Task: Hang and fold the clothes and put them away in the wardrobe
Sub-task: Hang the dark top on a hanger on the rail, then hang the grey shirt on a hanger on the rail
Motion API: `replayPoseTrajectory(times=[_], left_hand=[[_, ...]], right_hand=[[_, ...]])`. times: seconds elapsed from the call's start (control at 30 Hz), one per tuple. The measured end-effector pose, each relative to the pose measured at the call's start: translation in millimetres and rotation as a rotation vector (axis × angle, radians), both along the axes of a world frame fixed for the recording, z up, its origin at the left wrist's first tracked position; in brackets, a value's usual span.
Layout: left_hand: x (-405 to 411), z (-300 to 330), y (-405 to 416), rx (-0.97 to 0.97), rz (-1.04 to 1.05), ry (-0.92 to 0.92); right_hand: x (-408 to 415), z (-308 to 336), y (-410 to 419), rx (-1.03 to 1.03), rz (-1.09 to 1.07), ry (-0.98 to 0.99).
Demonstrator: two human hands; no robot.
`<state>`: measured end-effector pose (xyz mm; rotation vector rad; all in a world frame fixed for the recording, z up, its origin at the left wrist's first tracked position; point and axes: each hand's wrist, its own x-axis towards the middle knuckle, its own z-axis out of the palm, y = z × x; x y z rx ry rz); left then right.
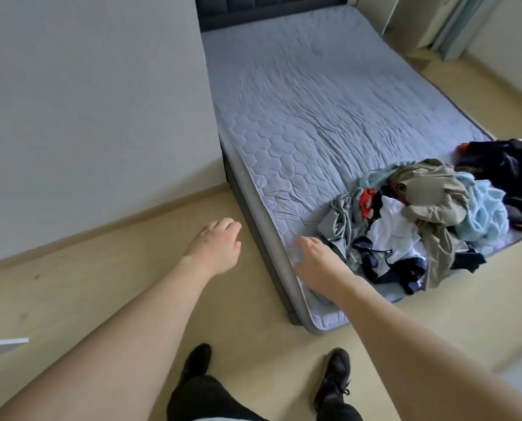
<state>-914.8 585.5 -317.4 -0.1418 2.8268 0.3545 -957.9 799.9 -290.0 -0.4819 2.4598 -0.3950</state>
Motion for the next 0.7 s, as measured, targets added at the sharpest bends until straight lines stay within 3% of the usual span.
replayPoseTrajectory(times=[0.23, 0.43, 0.7], left_hand=[[-46.7, -6.9, 162.8, 0.117, 0.105, -0.141], [-100.8, -26.0, 201.0, 0.228, 0.353, -0.211], [-216.5, -127.2, 291.0, 0.498, 0.753, -0.354]], right_hand=[[-83.9, -9.0, 165.3, 0.063, 0.035, -0.116], [-160.1, -17.4, 225.3, 0.079, 0.087, -0.133], [-307.8, -121.7, 295.1, 0.131, 0.178, -0.159]])
